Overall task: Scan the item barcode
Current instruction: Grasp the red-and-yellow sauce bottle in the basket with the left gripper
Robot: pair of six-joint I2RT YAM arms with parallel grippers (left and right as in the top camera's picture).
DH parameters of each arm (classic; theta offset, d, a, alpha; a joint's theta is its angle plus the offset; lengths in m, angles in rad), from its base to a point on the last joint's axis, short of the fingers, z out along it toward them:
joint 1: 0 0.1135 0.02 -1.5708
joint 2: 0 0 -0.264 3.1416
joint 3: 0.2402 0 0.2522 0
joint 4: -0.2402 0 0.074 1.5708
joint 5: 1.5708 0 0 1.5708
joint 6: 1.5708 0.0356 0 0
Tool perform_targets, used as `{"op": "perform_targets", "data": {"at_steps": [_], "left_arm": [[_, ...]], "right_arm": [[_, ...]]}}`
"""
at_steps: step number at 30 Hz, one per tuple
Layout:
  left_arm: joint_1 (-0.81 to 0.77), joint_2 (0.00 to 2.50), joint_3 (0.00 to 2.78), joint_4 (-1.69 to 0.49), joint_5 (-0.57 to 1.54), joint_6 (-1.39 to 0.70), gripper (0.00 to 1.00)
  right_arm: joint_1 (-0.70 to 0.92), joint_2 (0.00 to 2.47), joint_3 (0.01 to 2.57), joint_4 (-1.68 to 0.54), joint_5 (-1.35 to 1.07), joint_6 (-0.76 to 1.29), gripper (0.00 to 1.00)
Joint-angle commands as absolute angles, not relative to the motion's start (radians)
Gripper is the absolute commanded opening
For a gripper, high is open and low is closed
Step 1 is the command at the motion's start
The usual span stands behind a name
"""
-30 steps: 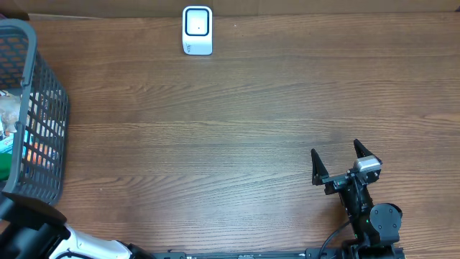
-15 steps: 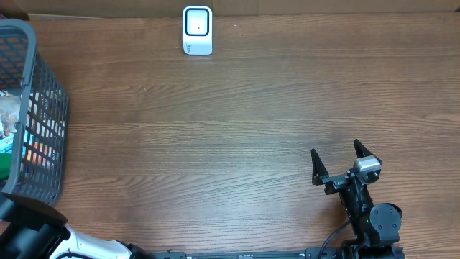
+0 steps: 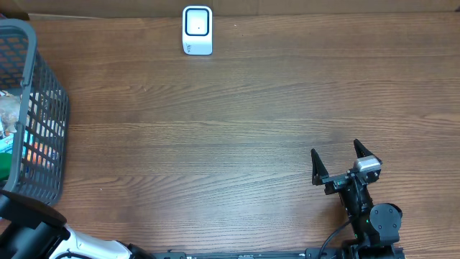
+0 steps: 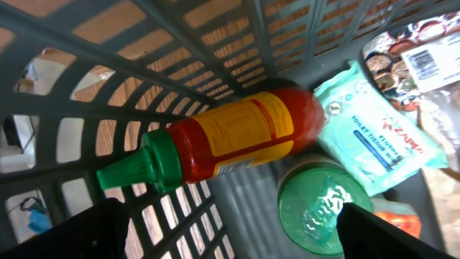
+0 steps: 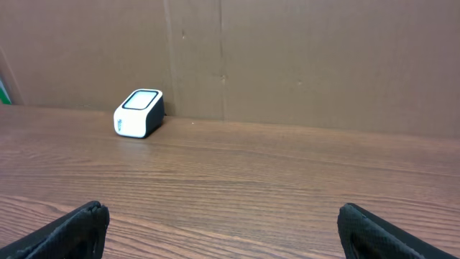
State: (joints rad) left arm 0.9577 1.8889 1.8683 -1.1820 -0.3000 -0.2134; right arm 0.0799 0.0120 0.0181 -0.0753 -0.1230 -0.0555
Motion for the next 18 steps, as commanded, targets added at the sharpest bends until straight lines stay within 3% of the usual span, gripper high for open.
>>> {"op": "perform_targets", "data": {"at_steps": [1, 6, 11, 18], "left_arm": [[0.964, 1.877, 1.855, -1.170, -0.334, -0.179, 0.95], [0.964, 1.878, 1.854, -1.140, -0.307, -0.162, 0.94], [0.962, 1.890, 1.854, -1.105, -0.255, -0.048, 0.99], [0.963, 1.953, 1.854, -1.115, -0.183, 0.146, 0.98]], "right_arm": [[0.077, 0.003, 0.008, -0.072, -0.113, -0.053, 1.00], [0.077, 0.003, 0.008, -0.072, -0.113, -0.053, 1.00], [0.077, 0.003, 0.008, -0.072, -0.113, -0.053, 1.00], [0.077, 0.003, 0.008, -0.072, -0.113, -0.053, 1.00]]}}
